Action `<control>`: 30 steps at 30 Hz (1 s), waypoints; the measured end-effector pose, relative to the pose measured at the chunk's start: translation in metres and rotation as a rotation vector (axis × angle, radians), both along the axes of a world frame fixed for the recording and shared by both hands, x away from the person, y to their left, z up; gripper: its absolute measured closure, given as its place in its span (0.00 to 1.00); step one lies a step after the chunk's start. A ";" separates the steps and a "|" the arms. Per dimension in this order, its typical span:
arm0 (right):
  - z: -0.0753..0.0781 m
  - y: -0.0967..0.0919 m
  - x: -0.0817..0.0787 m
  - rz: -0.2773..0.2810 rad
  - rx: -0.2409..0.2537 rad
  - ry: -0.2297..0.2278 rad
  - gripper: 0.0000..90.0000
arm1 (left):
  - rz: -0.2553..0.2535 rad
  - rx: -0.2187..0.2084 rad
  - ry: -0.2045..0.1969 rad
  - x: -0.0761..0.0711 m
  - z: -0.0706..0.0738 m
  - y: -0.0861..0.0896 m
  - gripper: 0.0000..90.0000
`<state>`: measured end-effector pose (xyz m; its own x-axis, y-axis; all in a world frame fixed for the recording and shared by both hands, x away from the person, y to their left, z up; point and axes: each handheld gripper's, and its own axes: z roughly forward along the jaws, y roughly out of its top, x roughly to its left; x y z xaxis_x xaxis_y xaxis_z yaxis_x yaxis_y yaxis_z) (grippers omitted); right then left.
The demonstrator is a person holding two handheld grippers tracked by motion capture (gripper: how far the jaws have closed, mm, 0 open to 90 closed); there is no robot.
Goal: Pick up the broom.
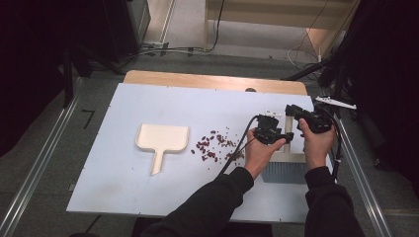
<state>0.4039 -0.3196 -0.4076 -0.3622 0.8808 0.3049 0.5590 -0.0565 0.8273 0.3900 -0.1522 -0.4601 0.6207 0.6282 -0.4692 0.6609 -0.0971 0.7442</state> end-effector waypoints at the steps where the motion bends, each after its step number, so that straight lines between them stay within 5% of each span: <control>1: 0.000 0.000 0.000 0.000 0.000 -0.001 0.75 | -0.003 -0.006 0.003 0.000 0.000 0.000 0.60; 6: 0.001 -0.001 -0.001 0.002 0.001 -0.003 0.75 | -0.020 -0.025 0.003 0.000 0.002 -0.003 0.74; 30: 0.018 -0.010 -0.014 0.001 0.011 -0.063 0.75 | -0.048 -0.075 0.003 0.001 0.013 -0.001 0.79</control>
